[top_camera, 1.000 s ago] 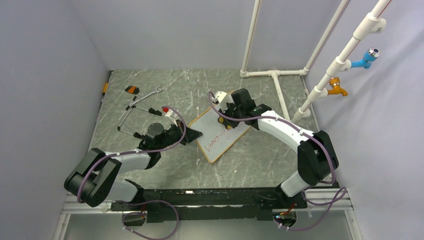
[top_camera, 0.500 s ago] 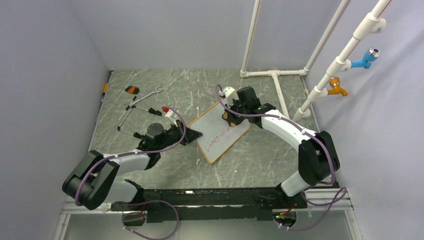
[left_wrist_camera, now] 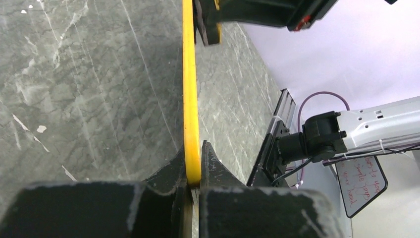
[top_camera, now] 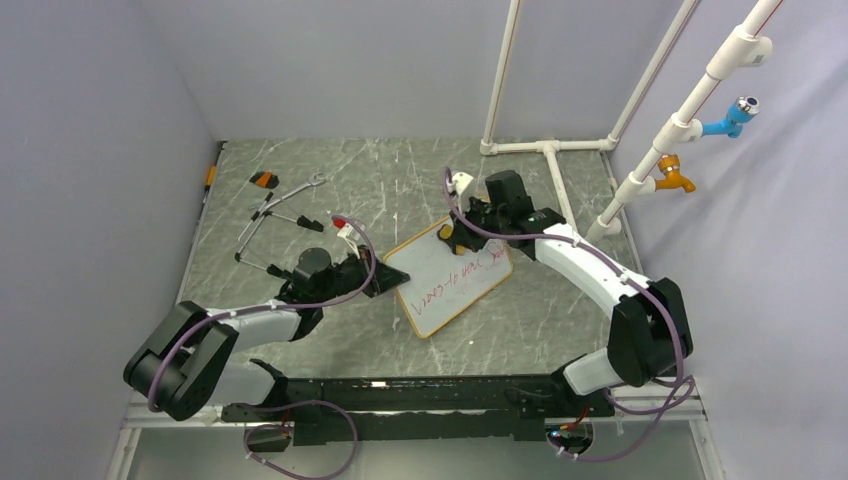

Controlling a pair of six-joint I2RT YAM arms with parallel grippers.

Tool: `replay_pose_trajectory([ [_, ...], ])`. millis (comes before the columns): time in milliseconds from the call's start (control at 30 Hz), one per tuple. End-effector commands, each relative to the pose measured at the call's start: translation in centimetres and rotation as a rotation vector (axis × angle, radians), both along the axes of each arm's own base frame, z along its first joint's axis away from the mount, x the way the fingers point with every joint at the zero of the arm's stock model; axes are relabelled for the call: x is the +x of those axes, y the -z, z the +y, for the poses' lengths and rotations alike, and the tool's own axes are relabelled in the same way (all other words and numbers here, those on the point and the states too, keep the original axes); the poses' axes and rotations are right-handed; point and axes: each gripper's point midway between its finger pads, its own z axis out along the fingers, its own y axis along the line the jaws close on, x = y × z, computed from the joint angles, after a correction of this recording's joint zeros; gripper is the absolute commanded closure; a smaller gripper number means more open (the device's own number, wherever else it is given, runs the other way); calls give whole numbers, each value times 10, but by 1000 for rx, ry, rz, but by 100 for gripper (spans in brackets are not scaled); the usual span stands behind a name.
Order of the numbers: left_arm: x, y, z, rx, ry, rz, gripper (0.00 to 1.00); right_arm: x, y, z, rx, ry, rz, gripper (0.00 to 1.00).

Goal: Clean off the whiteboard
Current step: Erase the whiteboard at the center of the board.

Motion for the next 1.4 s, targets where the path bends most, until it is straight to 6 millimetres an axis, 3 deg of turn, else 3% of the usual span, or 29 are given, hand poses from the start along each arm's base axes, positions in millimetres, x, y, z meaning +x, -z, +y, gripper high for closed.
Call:
replay_pose_trajectory([
  [0,-22,-47,-13,-96,138,-136,100,51,-24,-34,19,268,-134,100],
  [100,-18,-47,-10,-87,108,-137,100,45,-22,-40,-12,234,-139,100],
  [233,-9,-46,-3,-92,48,-117,100,17,3,-23,-25,42,-28,100],
  [333,-3,-44,5,-103,-6,-104,100,-11,17,-2,-7,-115,64,100],
  [467,4,-41,21,-114,-83,-96,100,-51,18,35,-8,-310,51,100],
  [500,6,-41,26,-117,-101,-96,100,-51,18,40,-14,-310,39,100],
  [567,6,-40,31,-119,-115,-102,100,-32,22,36,-46,-195,17,100],
  [700,1,-42,32,-119,-89,-126,100,32,13,-9,-67,168,-60,100],
  [833,-2,-44,26,-136,-47,-128,100,54,7,-44,-88,320,-109,100],
  [900,-2,-48,25,-157,-37,-138,100,51,12,-44,-96,294,-87,100],
  [967,-3,-49,24,-170,-29,-135,100,37,20,-30,-79,178,-41,100],
  [1200,-3,-45,28,-155,-54,-135,100,-48,20,33,-26,-309,17,100],
  [1267,-1,-44,29,-144,-65,-134,100,-50,20,35,-33,-323,6,100],
  [1367,0,-44,30,-136,-73,-138,100,-15,22,16,-86,-131,-34,100],
])
